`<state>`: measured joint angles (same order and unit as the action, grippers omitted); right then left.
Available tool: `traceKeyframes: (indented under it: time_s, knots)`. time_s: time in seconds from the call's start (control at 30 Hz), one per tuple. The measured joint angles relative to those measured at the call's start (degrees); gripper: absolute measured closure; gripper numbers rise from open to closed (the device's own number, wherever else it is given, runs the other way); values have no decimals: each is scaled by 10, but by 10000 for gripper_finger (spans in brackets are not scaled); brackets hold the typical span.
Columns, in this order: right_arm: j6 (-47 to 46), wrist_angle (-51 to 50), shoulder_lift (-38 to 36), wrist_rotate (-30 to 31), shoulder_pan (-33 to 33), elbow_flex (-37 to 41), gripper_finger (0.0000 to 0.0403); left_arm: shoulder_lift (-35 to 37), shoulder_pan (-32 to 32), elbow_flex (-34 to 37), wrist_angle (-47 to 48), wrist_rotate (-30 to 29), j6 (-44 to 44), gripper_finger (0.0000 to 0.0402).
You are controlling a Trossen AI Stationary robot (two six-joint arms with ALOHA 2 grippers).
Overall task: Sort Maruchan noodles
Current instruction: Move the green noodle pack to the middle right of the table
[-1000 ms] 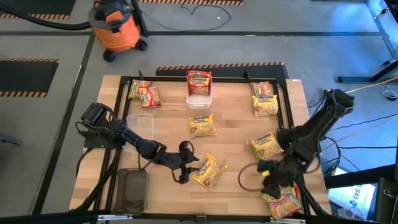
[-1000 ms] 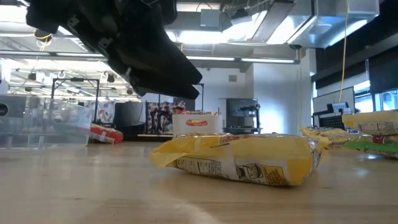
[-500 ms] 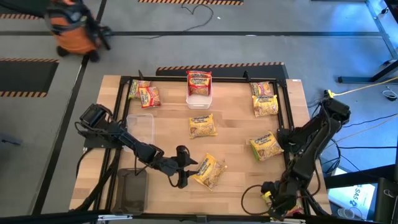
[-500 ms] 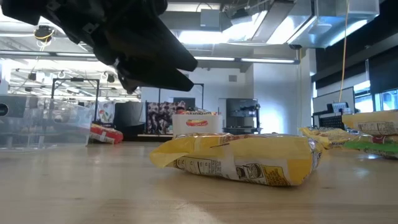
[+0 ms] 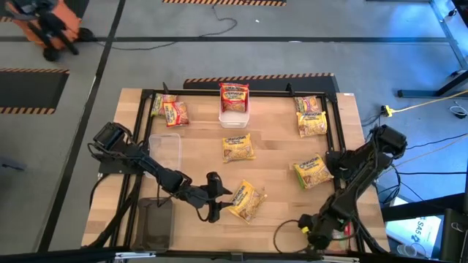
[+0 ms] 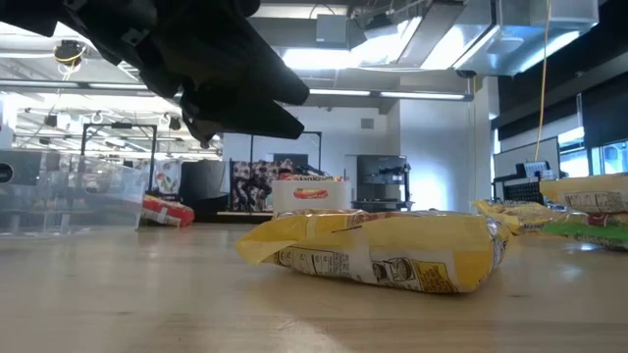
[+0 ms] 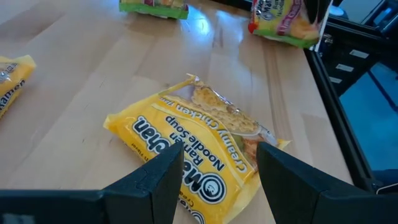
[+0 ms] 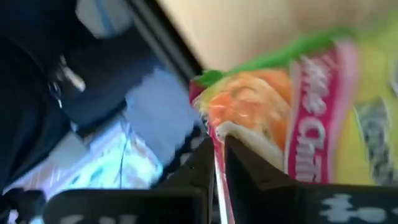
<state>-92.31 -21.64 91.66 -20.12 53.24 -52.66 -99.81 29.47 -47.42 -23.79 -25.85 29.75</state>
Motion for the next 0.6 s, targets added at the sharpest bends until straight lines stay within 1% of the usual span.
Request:
traceKeyframes:
  time_s: [0.07, 0.13, 0.23, 0.3, 0.37, 0.4, 0.47, 0.53, 0.6]
  knots:
    - [33, -18, 0, 27, -17, 0, 383, 0, 0, 0, 0, -1, -1, 206]
    - [67, -62, 0, 55, -33, 0, 386, 0, 0, 0, 0, -1, -1, 206]
    - [123, -132, -1, 123, -60, 0, 386, 0, 0, 0, 0, -1, -1, 205]
    - [168, -159, -2, 182, -77, -1, 386, 0, 0, 0, 0, -1, -1, 205]
    - [207, -173, -2, 226, -94, 0, 386, 0, 0, 0, 1, -1, -1, 205]
    - [228, -172, -2, 237, -103, -1, 386, 0, 0, 0, 1, -1, -2, 205]
    - [257, -189, -8, 236, -114, -12, 386, 0, 0, 0, 1, -1, -2, 205]
    - [267, -202, -20, 217, -111, -40, 386, 0, 0, 0, 2, -1, -2, 205]
    - [265, -221, -32, 190, -91, -67, 386, 0, 0, 0, 2, -1, -2, 205]
